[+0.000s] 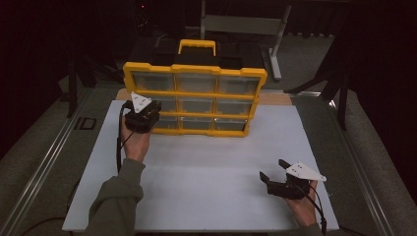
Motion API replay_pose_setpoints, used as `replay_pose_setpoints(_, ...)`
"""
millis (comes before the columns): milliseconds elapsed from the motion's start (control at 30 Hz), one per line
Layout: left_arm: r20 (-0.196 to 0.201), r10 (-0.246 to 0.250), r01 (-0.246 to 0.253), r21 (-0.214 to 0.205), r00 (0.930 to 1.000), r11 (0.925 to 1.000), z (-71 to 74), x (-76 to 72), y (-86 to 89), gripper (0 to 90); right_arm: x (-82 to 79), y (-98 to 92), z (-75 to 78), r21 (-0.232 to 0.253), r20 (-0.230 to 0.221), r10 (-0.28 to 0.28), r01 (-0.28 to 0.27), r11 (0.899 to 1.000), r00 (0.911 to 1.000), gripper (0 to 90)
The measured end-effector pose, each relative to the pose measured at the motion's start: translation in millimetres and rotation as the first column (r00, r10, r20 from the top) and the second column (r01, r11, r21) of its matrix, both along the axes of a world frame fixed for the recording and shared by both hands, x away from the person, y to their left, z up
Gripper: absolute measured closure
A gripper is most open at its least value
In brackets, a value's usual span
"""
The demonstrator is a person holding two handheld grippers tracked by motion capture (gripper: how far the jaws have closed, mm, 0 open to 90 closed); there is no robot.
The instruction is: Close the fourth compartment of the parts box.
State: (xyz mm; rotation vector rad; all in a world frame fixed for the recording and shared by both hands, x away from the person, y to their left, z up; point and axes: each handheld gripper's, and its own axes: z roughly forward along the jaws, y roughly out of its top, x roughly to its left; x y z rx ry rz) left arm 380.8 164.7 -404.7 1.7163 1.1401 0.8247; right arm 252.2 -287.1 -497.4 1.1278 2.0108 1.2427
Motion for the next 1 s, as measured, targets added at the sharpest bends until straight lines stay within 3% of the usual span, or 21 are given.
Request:
replay_pose_setpoints(100,0.020,-0.016,0.017,-0.010,0.9997,0.9998,1.0,-9.6,2.3,62.9,0.2,0.2,-0.1,0.003,-0.001,-0.001,0.001,1.000,1.0000,14.0)
replay_pose_setpoints(200,0.033,-0.054,0.054,-0.015,0.9980,0.9984,0.5,-18.9,4.1,46.1,0.5,0.6,-0.3,0.004,-0.003,0.001,-0.001,1.000,1.0000,14.0)
replay_pose_setpoints(367,-0.005,-0.127,0.127,-0.032,0.9919,0.9914,-0.6,-30.2,7.5,16.3,0.9,1.1,-0.4,0.009,-0.003,0.002,-0.002,1.000,1.0000,13.9)
replay_pose_setpoints(500,-0.029,-0.157,0.156,-0.030,0.9871,0.9872,-0.9,-38.5,12.8,4.8,0.7,1.9,-0.5,0.006,-0.004,0.004,-0.004,1.000,1.0000,13.9)
replay_pose_setpoints(633,-0.028,-0.161,0.160,-0.039,0.9866,0.9864,-3.0,-47.2,20.5,0.4,0.7,1.9,-0.4,0.004,-0.002,0.005,-0.005,1.000,1.0000,13.9)
replay_pose_setpoints(867,-0.001,-0.158,0.157,-0.072,0.9875,0.9849,-13.3,-64.6,36.9,0.1,0.6,2.2,-0.1,0.010,0.003,0.004,-0.004,1.000,1.0000,13.9)
replay_pose_setpoints(933,0.005,-0.153,0.152,-0.102,0.9883,0.9831,-17.9,-71.3,39.9,0.1,0.3,2.3,0.3,0.008,0.006,0.005,-0.005,1.000,1.0000,13.9)
replay_pose_setpoints(1000,0.009,-0.152,0.153,-0.099,0.9883,0.9833,-22.3,-77.7,41.5,0.1,0.1,2.2,0.5,0.013,0.007,0.004,-0.004,1.000,1.0000,13.8)
